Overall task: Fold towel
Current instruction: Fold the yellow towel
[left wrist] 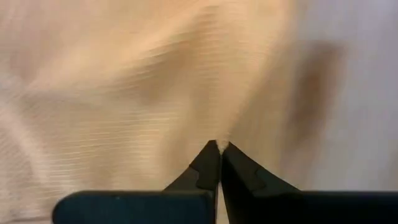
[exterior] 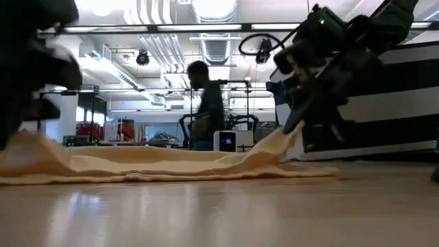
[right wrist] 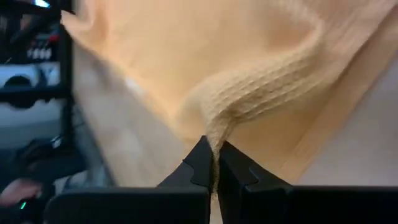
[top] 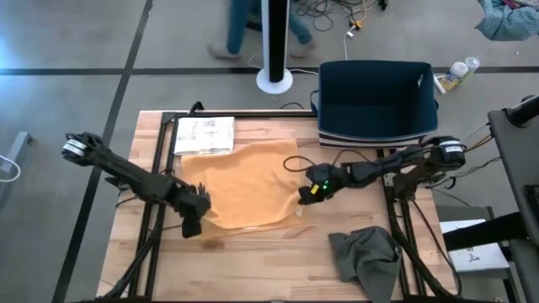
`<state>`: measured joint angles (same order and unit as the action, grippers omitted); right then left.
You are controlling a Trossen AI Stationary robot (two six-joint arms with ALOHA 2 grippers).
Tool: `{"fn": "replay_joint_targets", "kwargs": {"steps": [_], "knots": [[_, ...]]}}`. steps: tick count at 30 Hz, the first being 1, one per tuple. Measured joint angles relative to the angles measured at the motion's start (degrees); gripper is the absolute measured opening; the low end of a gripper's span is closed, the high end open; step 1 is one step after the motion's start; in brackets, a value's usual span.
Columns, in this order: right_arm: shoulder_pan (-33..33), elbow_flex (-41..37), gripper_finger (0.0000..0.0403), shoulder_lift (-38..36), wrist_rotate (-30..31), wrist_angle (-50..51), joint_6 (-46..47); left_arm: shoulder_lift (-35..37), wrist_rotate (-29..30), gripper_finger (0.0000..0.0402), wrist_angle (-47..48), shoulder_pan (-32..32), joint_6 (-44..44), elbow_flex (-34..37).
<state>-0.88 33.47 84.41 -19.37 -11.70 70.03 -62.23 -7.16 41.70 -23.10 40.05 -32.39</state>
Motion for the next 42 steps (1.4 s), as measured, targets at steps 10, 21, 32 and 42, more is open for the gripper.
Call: {"fn": "replay_joint_targets", "kwargs": {"steps": [10,21,32,42], "knots": [[12.27,-0.70,0.0002,0.55,-1.82,-0.29,5.31,-6.88,-0.93,0.0000,-13.36,-14.51,9.86,-3.14],[12.30,-0.51,0.0002,6.57,1.38,-1.01,5.12,-17.86,-4.31,0.0000,-16.23,-15.10,7.44,-4.44],[9.07,0.24,0.0002,-10.10,-3.90,-0.83,3.33,-1.59,-1.71,0.0000,7.49,-14.33,7.13,-14.16],[14.79,-0.50,0.0002,-13.34,-4.52,-0.45,0.38,-2.60,-0.99,0.0000,-0.47,-21.36,11.70,-13.44]]}}
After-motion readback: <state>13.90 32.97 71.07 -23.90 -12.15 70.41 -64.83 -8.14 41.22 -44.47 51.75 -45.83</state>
